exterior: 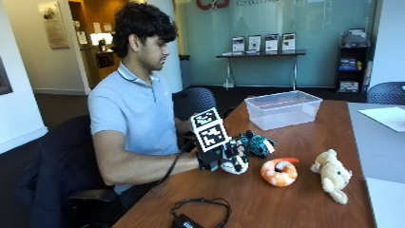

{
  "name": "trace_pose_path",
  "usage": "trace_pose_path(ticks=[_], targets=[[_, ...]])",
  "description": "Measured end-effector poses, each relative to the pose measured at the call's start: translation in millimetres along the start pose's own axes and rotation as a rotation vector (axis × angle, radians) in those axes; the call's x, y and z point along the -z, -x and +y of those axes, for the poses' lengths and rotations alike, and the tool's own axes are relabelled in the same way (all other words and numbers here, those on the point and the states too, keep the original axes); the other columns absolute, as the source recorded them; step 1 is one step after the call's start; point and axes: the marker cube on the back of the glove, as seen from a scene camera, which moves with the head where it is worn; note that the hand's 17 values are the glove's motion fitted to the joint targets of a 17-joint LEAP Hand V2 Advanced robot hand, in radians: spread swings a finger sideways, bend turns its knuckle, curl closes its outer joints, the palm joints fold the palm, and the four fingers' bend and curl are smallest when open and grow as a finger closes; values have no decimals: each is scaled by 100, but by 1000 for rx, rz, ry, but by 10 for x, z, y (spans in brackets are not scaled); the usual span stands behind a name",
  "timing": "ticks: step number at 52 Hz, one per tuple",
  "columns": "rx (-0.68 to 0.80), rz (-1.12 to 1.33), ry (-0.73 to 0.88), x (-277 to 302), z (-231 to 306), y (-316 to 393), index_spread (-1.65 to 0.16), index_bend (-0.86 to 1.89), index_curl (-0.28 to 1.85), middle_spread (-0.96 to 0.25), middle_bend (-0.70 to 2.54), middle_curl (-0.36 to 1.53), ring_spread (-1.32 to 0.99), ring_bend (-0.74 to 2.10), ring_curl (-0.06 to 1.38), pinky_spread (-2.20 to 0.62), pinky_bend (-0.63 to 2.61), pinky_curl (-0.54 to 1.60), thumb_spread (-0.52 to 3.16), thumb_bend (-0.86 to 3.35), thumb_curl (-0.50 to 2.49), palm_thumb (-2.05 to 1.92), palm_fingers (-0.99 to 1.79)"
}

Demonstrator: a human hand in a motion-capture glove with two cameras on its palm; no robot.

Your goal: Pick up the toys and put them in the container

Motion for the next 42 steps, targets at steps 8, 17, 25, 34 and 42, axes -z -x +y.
trace_pose_path(ticks=[8,17,25,34,42], targets=[[-23,-88,-44,410,-430,125,-14,27,14,-1,26,8,-11,57,18,-20,65,21,74,71,12,69,113],[96,-142,-7,641,-1408,811,-17,32,20,-2,36,14,-16,71,26,-28,68,26,107,89,17,73,118],[250,-213,66,682,-2347,1807,-18,37,24,-2,43,18,-17,78,30,-31,71,29,123,96,19,70,116],[321,-314,176,558,-3043,2840,-19,39,28,-2,47,21,-18,82,32,-32,75,32,134,101,21,68,112],[324,-327,381,427,-3161,3110,-25,11,29,1,21,19,-12,48,30,-20,101,46,147,81,11,26,-5]])
